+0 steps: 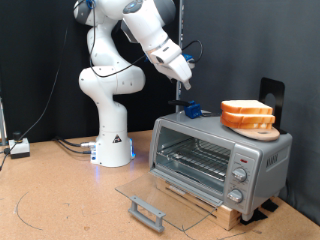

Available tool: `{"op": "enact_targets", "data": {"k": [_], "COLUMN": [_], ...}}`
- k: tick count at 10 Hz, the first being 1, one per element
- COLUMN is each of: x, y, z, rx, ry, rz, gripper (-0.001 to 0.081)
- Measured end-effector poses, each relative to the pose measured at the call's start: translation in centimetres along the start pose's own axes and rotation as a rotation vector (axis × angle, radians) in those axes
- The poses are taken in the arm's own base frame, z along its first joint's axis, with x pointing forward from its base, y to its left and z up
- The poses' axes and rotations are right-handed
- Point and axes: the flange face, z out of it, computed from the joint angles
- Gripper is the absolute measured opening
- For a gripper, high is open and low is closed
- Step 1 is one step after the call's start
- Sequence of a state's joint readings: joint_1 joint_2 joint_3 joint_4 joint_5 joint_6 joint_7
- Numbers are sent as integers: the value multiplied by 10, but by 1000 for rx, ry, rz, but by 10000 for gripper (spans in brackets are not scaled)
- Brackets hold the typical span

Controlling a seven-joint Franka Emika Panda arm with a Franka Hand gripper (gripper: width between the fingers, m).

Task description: Make a piece of toast with the oven

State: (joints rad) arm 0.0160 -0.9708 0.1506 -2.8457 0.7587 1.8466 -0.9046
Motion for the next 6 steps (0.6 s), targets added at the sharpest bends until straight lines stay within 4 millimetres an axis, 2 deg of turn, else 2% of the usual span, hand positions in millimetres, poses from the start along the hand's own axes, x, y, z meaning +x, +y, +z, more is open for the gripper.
{"op": "enact_targets", "data": {"k": [6], "x": [1], "y": [10], "z": [30], "rx": [-9], "ry": [-65], "rz": [-13], "gripper": [809]}}
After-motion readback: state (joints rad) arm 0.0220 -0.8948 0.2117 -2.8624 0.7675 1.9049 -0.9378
